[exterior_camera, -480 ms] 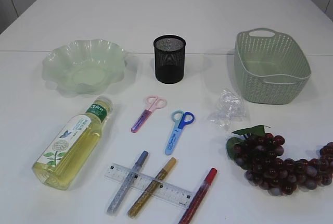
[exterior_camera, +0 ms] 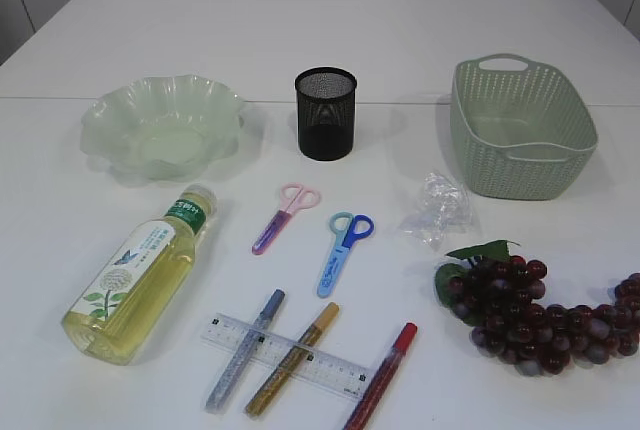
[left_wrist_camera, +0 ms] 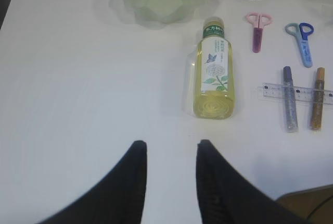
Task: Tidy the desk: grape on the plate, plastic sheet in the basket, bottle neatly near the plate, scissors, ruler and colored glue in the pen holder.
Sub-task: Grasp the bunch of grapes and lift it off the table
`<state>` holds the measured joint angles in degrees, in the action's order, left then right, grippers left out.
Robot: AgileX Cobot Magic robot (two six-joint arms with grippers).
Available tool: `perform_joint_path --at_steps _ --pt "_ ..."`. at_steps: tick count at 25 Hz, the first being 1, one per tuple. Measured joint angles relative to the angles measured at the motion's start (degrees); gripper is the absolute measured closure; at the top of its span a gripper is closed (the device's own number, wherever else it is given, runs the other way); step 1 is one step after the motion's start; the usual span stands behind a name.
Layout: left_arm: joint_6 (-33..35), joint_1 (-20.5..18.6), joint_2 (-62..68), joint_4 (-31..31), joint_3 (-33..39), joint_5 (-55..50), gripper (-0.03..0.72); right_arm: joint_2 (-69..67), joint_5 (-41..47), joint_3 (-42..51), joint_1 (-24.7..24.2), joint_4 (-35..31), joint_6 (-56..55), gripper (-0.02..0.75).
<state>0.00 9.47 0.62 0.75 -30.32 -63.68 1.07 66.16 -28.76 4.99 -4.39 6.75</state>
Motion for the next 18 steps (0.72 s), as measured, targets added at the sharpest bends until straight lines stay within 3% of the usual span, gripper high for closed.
perform_joint_path --at_steps 18 --pt "0.00 0.00 0.00 0.61 0.00 0.00 0.449 0.00 0.00 0.00 0.00 0.00 0.00 0.269"
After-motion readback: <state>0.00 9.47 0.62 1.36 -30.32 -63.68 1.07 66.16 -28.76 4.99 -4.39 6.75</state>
